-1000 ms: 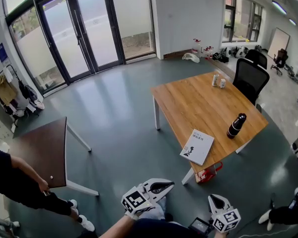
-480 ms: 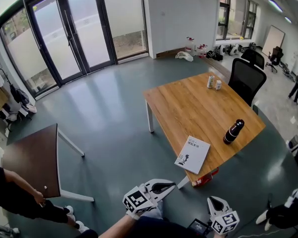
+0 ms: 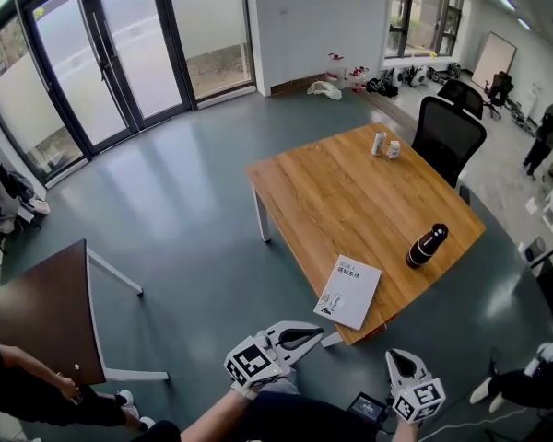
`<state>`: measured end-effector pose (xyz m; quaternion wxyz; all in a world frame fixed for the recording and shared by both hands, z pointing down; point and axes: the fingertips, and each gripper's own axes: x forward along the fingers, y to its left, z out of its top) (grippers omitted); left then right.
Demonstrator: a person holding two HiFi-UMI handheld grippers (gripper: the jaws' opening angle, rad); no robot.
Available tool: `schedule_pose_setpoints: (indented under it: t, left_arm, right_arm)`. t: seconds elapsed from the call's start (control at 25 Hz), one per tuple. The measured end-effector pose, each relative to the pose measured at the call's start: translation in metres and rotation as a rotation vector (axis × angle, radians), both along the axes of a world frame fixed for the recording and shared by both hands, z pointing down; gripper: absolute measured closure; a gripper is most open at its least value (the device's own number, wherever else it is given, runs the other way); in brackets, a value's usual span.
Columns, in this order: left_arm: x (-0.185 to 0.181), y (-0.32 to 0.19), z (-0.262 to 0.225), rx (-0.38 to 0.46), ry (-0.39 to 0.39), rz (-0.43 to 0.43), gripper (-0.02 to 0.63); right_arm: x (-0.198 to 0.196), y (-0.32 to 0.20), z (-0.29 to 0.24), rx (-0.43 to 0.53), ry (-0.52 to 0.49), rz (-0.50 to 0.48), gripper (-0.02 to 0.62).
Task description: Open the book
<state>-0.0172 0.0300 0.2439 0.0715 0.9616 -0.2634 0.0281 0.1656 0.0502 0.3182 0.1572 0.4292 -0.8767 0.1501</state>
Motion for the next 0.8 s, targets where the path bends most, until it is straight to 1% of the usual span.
schedule_pose_setpoints:
  t: [0.12, 0.24, 0.32, 0.44, 0.48, 0.56, 0.68, 0.8]
  left_arm:
    - [-0.009, -0.016, -0.003, -0.018, 0.008, 0.001, 0.598]
    - [-0.010, -0.024, -0.003, -0.029, 0.020, 0.026, 0.600]
    - [-0.012, -0.030, 0.003, -0.036, 0.022, 0.039, 0.598]
    - [-0.017, -0.050, 0.007, -0.024, 0.022, 0.046, 0.598]
    - [-0.019, -0.054, 0.007, -0.024, 0.024, 0.048, 0.599]
    - [-0.022, -0.061, 0.008, -0.035, 0.032, 0.053, 0.599]
    - [-0.026, -0.068, 0.014, -0.061, 0.042, 0.066, 0.598]
    - [-0.029, -0.080, 0.023, -0.070, 0.035, 0.089, 0.599]
  right_arm:
    - [-0.013, -0.017, -0.010, 0.000, 0.007, -0.006, 0.609]
    - [-0.020, -0.029, -0.012, -0.008, 0.021, -0.006, 0.609]
    - [-0.023, -0.039, -0.014, 0.005, 0.030, 0.011, 0.609]
    - [-0.023, -0.063, -0.017, 0.044, 0.040, 0.056, 0.609]
    - [-0.024, -0.068, -0.020, 0.044, 0.037, 0.063, 0.609]
    - [-0.026, -0.073, -0.023, 0.023, 0.038, 0.069, 0.609]
    - [-0.028, -0.078, -0.023, -0.008, 0.066, 0.080, 0.609]
    - [-0.032, -0.089, -0.020, -0.033, 0.057, 0.092, 0.609]
